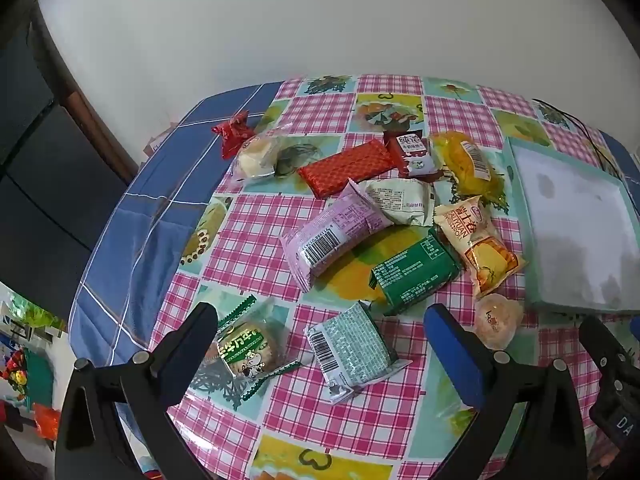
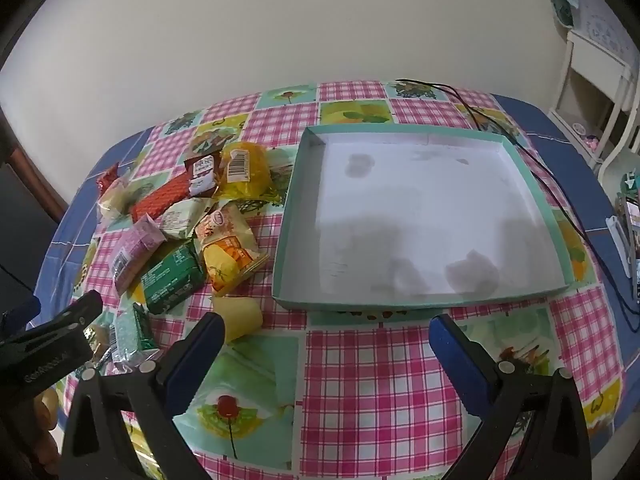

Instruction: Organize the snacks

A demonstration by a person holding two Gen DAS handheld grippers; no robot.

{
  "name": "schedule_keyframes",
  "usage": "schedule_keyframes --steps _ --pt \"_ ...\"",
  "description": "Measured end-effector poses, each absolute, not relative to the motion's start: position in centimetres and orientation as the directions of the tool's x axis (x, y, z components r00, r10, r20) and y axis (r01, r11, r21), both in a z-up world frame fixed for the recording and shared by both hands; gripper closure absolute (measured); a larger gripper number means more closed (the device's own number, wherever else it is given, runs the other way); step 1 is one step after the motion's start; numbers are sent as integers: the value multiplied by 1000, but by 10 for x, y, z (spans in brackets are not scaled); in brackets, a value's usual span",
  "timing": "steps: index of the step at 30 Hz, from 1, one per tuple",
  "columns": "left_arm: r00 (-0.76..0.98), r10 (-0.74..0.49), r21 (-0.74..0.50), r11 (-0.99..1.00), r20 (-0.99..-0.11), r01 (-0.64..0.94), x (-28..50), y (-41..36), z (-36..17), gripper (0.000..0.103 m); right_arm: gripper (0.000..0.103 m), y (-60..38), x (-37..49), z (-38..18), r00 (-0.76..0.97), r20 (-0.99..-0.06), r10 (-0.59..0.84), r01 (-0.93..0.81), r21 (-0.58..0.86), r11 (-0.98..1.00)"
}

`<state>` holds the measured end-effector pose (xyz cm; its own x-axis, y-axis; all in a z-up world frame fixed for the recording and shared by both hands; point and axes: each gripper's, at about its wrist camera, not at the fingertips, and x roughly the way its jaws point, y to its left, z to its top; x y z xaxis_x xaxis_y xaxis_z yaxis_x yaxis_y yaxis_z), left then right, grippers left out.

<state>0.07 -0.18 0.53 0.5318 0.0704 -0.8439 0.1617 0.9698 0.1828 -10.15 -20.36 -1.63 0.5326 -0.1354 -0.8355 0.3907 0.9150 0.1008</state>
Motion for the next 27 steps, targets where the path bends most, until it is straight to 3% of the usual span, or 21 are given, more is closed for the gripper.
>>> schedule_keyframes --steps 27 --pt "525 57 169 971 -849 167 -1 -3 3 0 0 -202 -102 -16 539 -831 -136 382 97 919"
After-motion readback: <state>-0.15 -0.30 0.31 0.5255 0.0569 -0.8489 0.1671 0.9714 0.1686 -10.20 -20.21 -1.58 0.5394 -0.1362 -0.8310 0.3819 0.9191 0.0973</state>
